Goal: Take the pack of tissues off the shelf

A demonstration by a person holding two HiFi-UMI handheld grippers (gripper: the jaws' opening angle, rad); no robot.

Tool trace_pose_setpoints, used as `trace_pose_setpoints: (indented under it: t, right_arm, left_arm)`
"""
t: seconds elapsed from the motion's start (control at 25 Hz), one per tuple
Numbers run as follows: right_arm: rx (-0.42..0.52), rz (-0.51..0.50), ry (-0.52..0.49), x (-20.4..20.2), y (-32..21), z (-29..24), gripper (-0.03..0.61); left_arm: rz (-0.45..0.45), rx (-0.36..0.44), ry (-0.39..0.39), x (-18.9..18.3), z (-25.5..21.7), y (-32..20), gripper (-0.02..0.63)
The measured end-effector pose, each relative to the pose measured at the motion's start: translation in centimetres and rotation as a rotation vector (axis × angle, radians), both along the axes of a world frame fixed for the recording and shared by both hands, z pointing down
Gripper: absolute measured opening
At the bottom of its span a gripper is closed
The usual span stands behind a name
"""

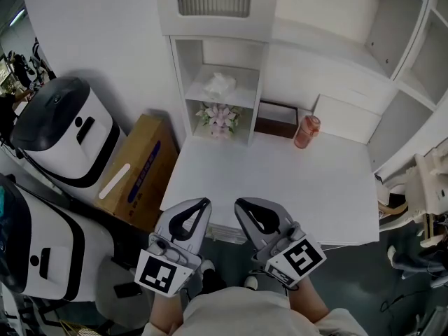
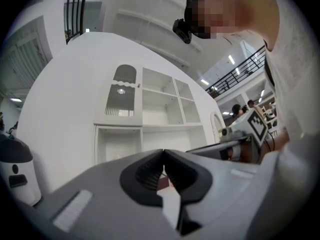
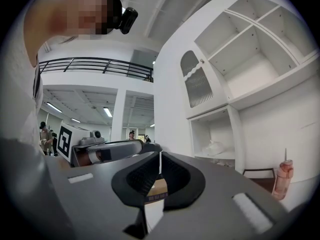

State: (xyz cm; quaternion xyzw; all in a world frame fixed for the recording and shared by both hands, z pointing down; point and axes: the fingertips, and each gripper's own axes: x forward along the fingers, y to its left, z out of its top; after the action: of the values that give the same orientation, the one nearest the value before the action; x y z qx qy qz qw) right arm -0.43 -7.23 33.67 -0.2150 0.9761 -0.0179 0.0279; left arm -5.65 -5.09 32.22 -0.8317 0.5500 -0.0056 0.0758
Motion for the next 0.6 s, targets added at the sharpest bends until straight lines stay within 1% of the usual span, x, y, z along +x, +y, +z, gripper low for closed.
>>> trace_pose_setpoints:
  t: [0.32,0.6]
  right_arm:
    - [-0.016,0.048,-0.002,-3.8,-1.7,0.4,0.008]
    - [-0.017,0.101,-0.001,-6.4,-2.7,0.6,0.011]
  left_arm:
    - [0.045,-0.020,0.004,-4.0,0.5,-2.0,0.002]
    - [0.102,-0.016,0.001,-6.5,0.6,-3.4,0.003]
